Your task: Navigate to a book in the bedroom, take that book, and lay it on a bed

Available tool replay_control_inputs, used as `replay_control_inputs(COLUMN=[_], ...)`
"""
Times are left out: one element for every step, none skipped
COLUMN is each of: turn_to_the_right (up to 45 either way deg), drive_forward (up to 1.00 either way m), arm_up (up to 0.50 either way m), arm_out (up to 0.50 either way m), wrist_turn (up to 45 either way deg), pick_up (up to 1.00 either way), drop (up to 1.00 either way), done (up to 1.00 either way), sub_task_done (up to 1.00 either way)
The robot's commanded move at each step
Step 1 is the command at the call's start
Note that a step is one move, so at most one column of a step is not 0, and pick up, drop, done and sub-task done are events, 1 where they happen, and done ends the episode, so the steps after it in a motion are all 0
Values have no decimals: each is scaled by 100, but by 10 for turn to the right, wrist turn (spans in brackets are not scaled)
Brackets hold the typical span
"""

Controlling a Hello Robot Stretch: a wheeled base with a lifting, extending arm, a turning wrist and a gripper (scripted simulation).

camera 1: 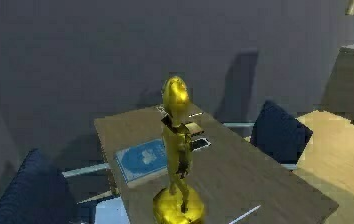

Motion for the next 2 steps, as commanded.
replay_control_inputs(turn_to_the_right=[-450, -450], drive_forward=[0, 0], arm_up=[0, 0], arm_out=[0, 0], wrist_turn=[0, 0], pick_up=[0, 0], drop=[0, 0], done=[0, 0], sub_task_done=[0, 0])
